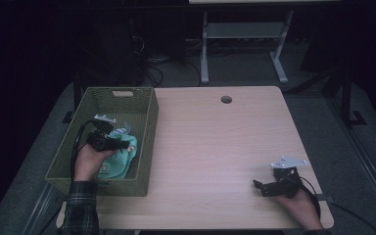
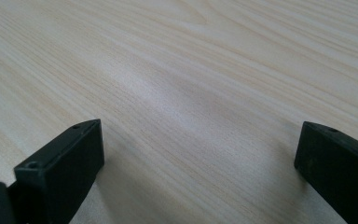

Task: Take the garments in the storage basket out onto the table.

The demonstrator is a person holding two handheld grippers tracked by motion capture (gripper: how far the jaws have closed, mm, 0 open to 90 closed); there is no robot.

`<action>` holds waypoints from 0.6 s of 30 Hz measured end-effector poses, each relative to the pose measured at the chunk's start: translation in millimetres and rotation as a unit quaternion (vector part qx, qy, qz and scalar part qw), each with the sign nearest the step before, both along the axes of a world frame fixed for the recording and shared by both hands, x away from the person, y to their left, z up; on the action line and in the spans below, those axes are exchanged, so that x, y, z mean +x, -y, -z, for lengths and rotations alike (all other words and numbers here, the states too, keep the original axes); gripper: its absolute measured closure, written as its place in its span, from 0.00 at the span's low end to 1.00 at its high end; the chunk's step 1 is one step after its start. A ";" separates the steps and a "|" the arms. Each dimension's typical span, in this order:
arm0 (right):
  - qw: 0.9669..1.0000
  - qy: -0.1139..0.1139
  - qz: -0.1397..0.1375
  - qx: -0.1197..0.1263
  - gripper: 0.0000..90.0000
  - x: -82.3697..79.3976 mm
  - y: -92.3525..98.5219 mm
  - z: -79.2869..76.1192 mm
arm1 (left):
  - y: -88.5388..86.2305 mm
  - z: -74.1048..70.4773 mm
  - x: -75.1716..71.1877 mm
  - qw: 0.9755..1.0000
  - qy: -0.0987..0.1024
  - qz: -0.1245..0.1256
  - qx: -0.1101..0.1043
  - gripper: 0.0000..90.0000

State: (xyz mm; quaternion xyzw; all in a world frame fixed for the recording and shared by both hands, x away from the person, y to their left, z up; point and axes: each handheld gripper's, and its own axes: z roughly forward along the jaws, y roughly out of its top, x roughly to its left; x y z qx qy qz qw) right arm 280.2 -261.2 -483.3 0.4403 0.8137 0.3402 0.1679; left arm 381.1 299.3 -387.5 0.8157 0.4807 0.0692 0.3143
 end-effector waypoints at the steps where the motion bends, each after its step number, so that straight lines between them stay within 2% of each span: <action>1: 1.000 0.000 0.000 0.000 0.01 0.0 0.0 0.0 | -1.1 -1.5 -0.5 1.000 0.005 -0.001 -0.007 0.86; 7: 1.000 0.001 -0.001 0.000 0.01 0.1 0.1 0.1 | -7.6 -12.0 -5.0 0.998 0.037 -0.010 -0.046 0.86; 9: 1.000 0.001 -0.001 0.000 0.01 0.1 0.1 0.1 | -9.8 -16.3 -6.8 0.997 0.049 -0.009 -0.052 0.86; 18: 1.000 0.000 0.000 0.000 0.01 0.0 0.0 0.1 | -17.0 -32.1 -15.0 0.991 0.091 -0.017 -0.101 0.86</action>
